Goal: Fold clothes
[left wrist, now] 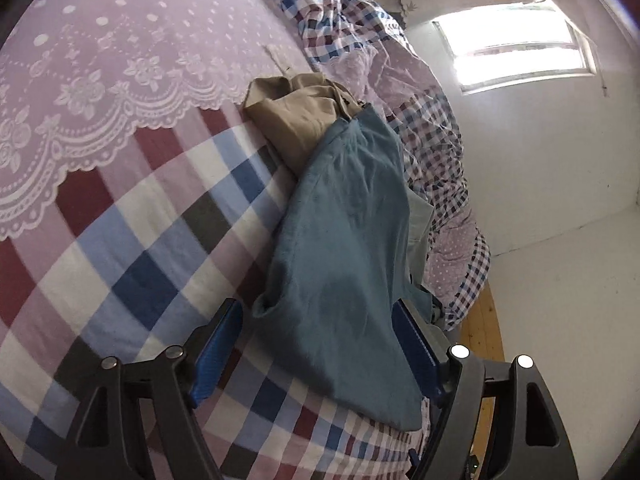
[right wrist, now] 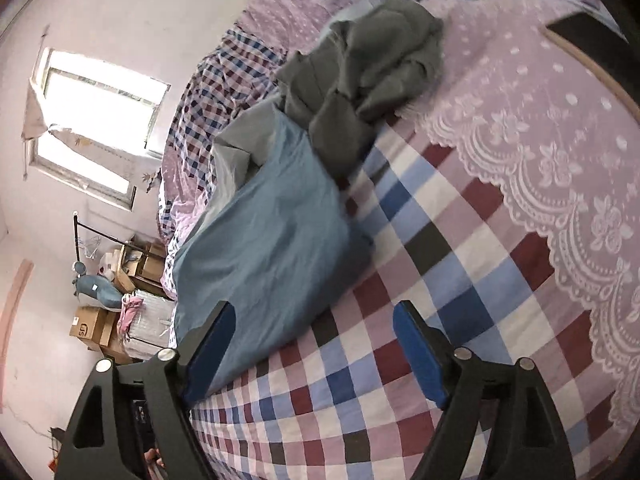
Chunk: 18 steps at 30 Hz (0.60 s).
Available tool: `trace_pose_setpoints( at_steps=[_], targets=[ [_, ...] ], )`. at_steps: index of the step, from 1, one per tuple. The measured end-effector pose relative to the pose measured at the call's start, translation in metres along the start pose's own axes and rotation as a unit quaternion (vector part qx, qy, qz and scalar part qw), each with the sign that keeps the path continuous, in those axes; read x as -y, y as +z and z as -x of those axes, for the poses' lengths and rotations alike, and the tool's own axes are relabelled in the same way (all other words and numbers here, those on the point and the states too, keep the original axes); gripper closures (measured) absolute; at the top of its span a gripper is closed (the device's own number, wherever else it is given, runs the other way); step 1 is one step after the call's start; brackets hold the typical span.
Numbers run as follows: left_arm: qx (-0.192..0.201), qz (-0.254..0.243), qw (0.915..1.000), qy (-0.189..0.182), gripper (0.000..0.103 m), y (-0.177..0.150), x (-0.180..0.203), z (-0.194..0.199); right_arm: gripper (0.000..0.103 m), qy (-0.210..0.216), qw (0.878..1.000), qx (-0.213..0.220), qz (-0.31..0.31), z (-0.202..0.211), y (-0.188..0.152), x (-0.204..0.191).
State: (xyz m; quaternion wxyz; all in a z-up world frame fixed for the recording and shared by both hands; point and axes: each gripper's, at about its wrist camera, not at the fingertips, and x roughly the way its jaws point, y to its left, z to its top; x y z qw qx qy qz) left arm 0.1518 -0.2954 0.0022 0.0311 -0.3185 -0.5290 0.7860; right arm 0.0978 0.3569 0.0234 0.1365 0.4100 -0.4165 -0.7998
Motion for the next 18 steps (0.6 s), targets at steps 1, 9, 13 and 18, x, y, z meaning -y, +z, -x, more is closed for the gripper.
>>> trace_pose_setpoints(
  at_steps=[1,9,13,18],
  targets=[
    [0.001,-0.004,1.0,0.001,0.022,0.0,0.0,-0.002,0.016,-0.001,1.0,-0.001,-0.008,-0.003,0.001,0.002],
    [0.012,-0.012,0.9999,0.003,0.022,0.003,0.003,-0.01,0.015,-0.006,1.0,-0.015,-0.002,-0.042,0.017,-0.005],
    [0.014,-0.009,0.9999,-0.002,0.022,0.004,0.002,-0.01,0.014,-0.022,1.0,-0.006,0.017,-0.057,0.022,-0.014],
    [0.015,-0.007,0.9999,-0.004,0.022,0.004,0.001,-0.011,0.012,-0.037,0.999,0.01,0.025,-0.066,0.028,-0.019]
  ],
)
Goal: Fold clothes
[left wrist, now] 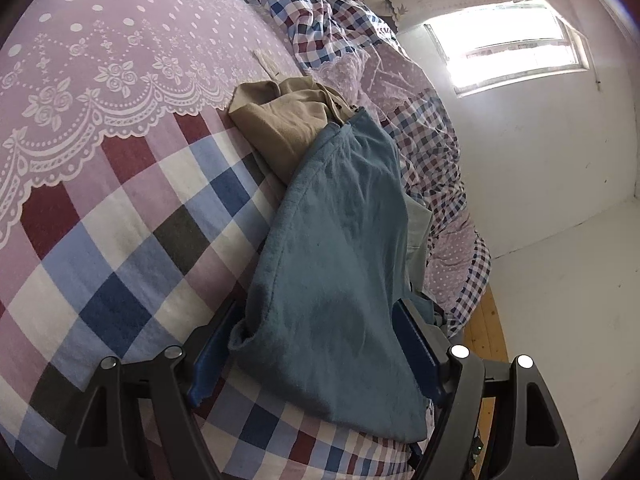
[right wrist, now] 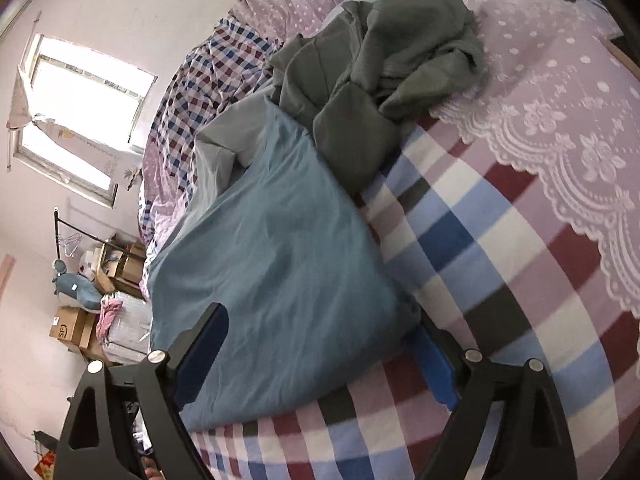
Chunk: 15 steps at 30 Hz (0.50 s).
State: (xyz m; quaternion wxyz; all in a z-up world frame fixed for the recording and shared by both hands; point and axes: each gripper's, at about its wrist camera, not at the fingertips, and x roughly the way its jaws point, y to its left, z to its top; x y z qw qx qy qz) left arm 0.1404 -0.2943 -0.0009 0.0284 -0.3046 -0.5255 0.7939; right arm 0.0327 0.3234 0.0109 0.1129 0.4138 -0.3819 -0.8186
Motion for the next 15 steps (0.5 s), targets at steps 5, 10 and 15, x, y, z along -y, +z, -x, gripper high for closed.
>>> trace_pose_setpoints(
  at_steps=[5,10,15],
  targets=[
    [0.003,0.005,1.0,-0.001,0.022,-0.001,-0.001,0.0,0.01,-0.016,1.0,0.011,0.006,-0.008,0.002,-0.004],
    [0.004,0.009,1.0,-0.002,0.022,0.001,-0.001,-0.002,0.007,-0.027,0.999,0.021,0.014,-0.013,0.0,-0.009],
    [0.007,0.02,0.9998,-0.007,0.022,0.005,-0.003,-0.005,0.007,-0.004,1.0,0.021,-0.006,-0.007,-0.004,-0.005]
  ],
)
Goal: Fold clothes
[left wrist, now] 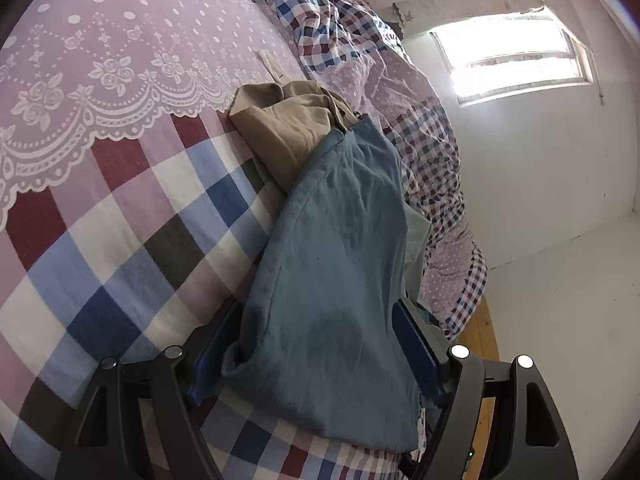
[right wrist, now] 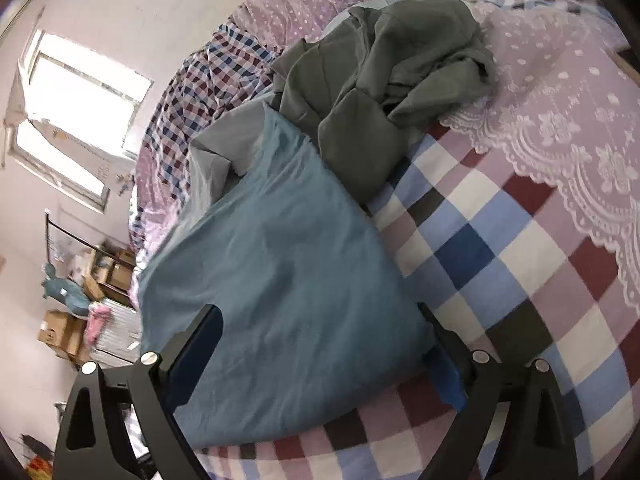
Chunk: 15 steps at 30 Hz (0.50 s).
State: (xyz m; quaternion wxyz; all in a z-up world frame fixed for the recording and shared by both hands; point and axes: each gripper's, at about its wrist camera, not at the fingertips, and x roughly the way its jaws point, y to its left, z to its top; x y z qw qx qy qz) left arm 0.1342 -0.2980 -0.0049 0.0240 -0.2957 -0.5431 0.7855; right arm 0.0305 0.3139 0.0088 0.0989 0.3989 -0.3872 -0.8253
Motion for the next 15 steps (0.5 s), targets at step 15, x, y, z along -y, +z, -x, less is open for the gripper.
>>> trace_pose_setpoints(
  at_steps=[15],
  targets=[
    [-0.007,-0.013,0.9999,0.0,0.024,0.004,0.005,-0.01,0.006,0.028,0.999,-0.037,-0.004,-0.017,0.009,-0.004]
  ],
)
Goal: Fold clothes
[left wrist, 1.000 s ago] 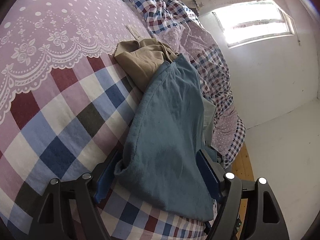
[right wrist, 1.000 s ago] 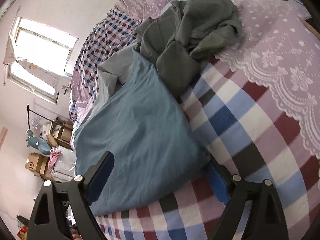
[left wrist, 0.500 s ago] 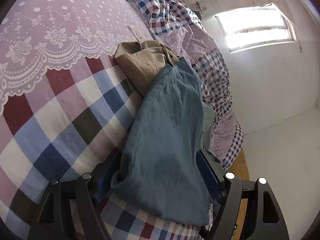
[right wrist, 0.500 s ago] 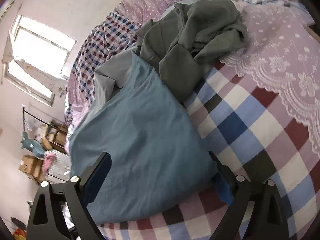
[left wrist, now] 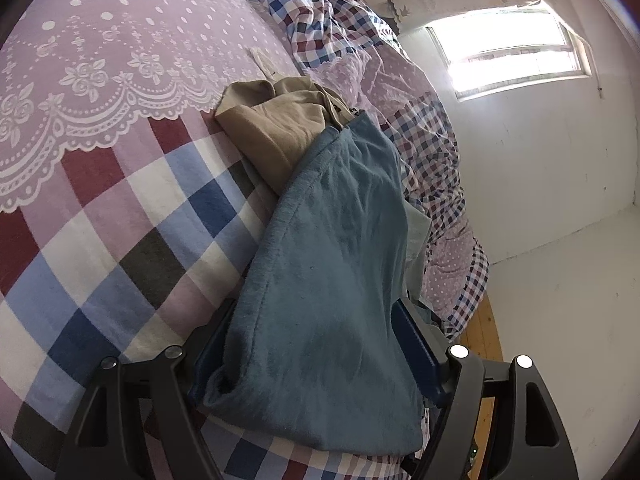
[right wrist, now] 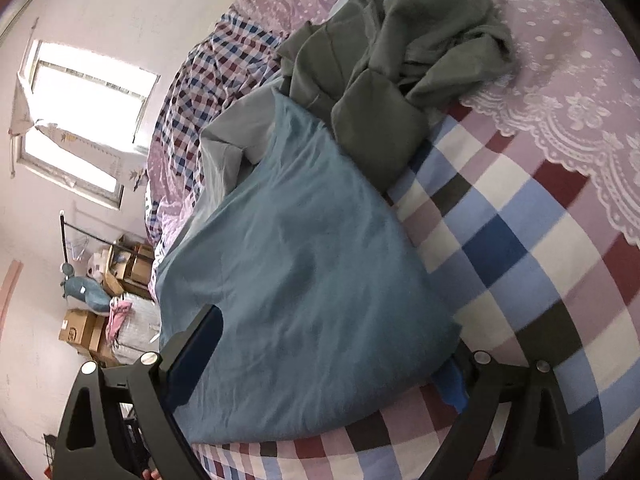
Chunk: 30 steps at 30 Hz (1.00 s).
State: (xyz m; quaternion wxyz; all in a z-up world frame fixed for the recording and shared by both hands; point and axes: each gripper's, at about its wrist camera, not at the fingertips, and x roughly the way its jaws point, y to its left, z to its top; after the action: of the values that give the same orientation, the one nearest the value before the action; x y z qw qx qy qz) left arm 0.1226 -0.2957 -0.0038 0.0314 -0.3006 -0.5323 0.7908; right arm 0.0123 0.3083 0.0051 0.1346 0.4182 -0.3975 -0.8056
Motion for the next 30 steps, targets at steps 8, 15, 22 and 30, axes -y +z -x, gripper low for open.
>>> trace_pose_setpoints(
  at_steps=[8,15,22,30],
  targets=[
    [0.003,0.015,0.9999,0.006,0.041,0.001,-0.007,0.002,0.007,0.019,1.0,0.006,-0.008,0.0,0.001,0.004],
    [0.004,0.037,0.9992,0.013,0.068,0.002,-0.017,0.003,0.017,0.016,0.999,0.024,-0.021,0.002,0.001,0.008],
    [0.005,0.038,0.9991,0.019,0.077,0.0,-0.019,0.001,0.05,-0.001,0.998,0.035,-0.06,0.0,0.005,0.022],
    [0.003,0.039,0.9989,0.024,0.089,-0.001,-0.021,0.001,0.086,-0.036,0.996,0.042,-0.066,-0.001,0.005,0.029]
  ],
)
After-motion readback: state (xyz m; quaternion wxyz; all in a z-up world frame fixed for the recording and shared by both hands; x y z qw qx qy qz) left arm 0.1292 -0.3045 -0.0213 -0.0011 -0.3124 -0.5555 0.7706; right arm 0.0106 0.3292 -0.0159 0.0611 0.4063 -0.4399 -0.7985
